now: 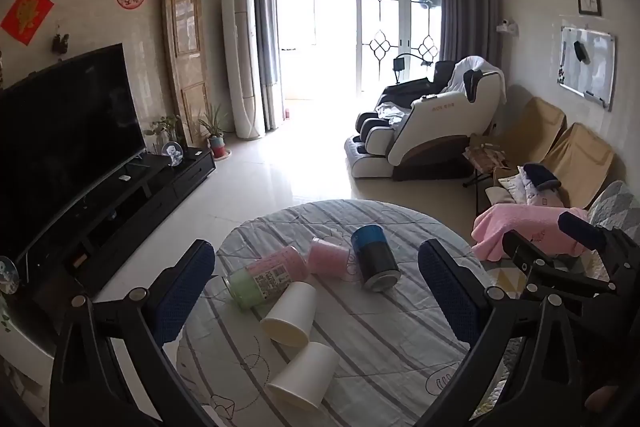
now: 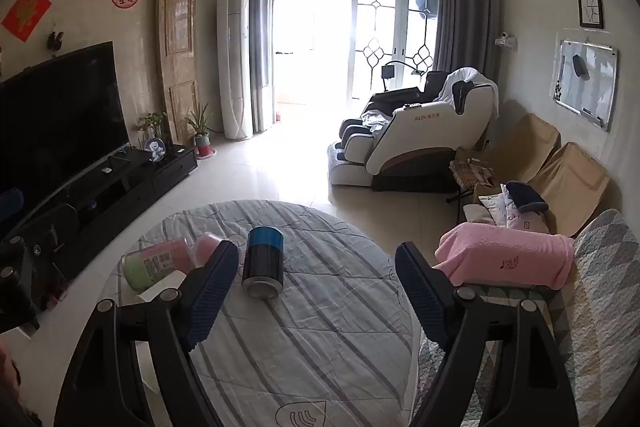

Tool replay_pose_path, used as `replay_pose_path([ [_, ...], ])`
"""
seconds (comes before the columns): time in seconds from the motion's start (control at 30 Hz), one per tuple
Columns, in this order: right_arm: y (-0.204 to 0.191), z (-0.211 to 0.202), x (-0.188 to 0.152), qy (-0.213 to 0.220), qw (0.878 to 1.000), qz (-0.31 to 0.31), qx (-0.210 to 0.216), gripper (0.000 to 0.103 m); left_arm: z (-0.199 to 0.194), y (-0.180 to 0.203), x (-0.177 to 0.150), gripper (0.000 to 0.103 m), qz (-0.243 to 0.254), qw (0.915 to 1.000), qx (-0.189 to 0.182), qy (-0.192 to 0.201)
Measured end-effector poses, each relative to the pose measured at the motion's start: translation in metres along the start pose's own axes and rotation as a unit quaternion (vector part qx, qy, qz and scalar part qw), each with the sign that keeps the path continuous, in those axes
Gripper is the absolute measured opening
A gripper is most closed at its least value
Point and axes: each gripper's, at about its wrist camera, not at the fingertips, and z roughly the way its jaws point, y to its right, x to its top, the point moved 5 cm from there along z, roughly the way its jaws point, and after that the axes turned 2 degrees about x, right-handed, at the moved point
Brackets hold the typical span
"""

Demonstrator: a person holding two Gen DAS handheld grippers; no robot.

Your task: Flip cup upright

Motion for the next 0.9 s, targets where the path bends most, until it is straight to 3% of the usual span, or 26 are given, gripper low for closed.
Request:
replay_pose_path([
  [0.9, -0.003, -0.008, -0.001, 0.006, 1.0, -0.013, 0.012, 0.082, -0.017, 0.007, 0.003, 0.103, 0.006, 1.0, -0.002, 0.004],
])
